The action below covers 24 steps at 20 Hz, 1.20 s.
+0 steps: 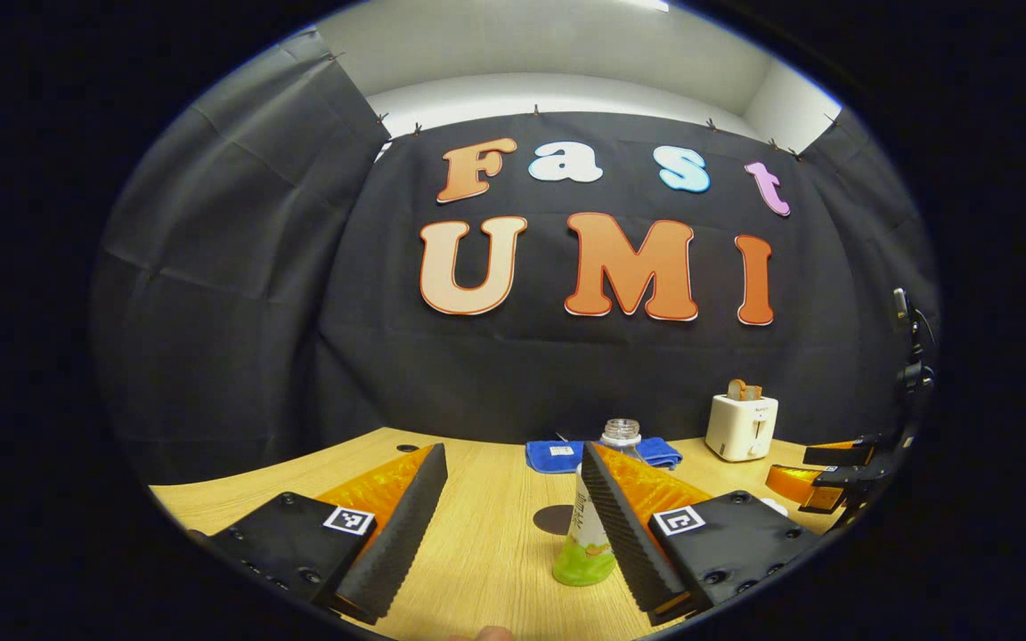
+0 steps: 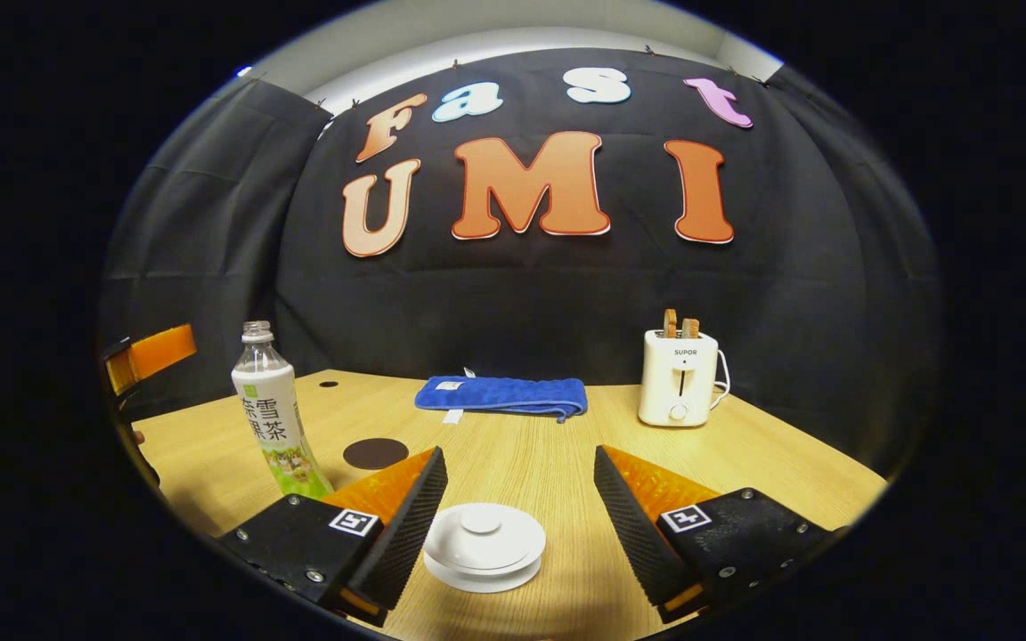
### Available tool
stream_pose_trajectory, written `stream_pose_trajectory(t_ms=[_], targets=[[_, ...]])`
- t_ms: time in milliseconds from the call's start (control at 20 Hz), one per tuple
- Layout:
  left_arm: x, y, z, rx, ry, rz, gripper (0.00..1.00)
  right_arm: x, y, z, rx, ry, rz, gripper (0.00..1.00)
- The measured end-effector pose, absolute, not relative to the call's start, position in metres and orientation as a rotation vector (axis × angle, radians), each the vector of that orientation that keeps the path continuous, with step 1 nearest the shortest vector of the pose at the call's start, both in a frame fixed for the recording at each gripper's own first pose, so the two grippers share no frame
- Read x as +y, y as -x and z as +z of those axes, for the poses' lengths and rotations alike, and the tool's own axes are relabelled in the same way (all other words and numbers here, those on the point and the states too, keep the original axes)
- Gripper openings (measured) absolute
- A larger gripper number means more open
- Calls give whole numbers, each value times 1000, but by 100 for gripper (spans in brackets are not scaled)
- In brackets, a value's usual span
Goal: Open the teacup lid with one hand, grasp the water bottle and pour water into the teacup with the other hand; after pouring, place the water bottle on the coaster and then close the teacup lid.
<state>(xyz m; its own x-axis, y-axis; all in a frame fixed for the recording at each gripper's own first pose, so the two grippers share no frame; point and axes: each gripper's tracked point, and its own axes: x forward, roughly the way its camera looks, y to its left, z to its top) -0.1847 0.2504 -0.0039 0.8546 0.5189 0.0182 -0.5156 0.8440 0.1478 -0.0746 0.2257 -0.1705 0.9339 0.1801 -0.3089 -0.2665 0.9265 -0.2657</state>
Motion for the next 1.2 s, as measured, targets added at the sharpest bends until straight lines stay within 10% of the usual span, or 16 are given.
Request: stream_pose_trajectory(t_ms=[450,1000,1200], targets=[[250,181,-18,56,-139,542,98,233,68,-204,371,312,241,93],[250,182,-22,74,-152,547,98,239,74,-224,433,345,273,30],[249,184,-22,72,-146,548,98,238,76,-223,433,337,271,23]])
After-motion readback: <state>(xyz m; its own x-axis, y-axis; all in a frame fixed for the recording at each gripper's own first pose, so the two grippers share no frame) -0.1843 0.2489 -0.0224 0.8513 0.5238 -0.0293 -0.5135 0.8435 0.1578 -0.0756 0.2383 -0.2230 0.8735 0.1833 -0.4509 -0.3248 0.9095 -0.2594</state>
